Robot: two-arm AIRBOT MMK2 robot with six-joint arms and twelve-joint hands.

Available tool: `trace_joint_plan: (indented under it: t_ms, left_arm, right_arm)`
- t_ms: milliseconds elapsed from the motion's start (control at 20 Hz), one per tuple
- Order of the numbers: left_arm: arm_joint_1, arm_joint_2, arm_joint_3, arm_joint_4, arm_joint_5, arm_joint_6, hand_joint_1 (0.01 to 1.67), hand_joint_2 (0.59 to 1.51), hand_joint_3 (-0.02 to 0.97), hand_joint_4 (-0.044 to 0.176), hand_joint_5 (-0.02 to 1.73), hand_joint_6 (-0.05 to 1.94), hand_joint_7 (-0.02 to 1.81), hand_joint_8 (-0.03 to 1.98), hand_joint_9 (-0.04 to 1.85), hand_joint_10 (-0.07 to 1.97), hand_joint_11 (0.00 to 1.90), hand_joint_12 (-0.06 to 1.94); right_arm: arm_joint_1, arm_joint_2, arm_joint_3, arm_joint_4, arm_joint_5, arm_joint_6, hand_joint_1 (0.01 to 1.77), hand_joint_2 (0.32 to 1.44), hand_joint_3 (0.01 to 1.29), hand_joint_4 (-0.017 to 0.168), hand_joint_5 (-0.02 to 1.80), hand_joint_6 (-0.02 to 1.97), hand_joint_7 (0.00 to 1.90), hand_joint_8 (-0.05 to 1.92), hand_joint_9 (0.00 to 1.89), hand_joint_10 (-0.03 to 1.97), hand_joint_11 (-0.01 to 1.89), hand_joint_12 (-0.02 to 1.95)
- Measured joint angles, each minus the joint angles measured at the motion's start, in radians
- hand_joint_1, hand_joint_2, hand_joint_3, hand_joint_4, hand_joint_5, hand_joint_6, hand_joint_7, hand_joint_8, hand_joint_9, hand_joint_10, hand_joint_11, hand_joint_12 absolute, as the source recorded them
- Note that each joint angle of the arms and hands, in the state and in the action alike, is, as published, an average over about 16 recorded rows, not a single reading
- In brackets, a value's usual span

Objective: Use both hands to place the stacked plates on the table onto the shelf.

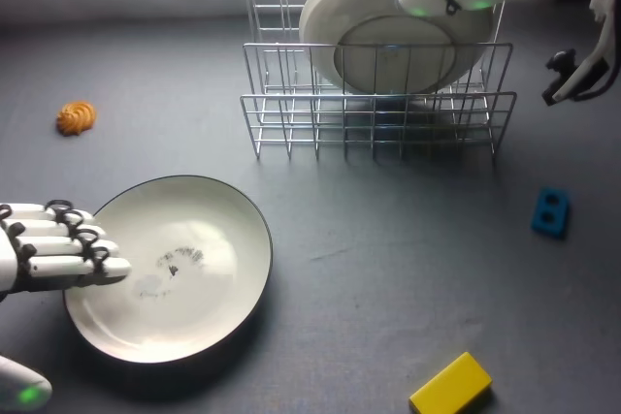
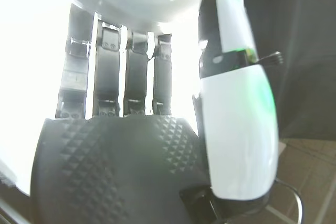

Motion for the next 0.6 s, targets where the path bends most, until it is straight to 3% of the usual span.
trace_joint_plan:
  t_ms: [350, 600]
  left_arm:
    - [0.004, -0.001, -0.019, -0.047, 0.09, 0.004, 0.02, 1.14, 0.018, 0.002, 0.02, 0.01, 0.02, 0.01, -0.01, -0.01, 0.02, 0.01]
    - [0.032, -0.004, -0.036, -0.066, 0.121, 0.006, 0.02, 1.142, 0.019, 0.001, 0.02, 0.0, 0.01, 0.0, -0.02, -0.03, 0.02, 0.02]
  right_arm:
    - [0.066, 0.04, -0.065, -0.195, 0.03, 0.003, 1.04, 1.04, 0.01, -0.003, 0.65, 0.09, 0.71, 0.03, 0.55, 0.35, 0.17, 1.37]
    - [0.109, 0.072, -0.14, -0.367, 0.051, 0.002, 1.01, 1.04, 0.01, -0.003, 0.51, 0.06, 0.54, 0.03, 0.4, 0.28, 0.1, 1.16]
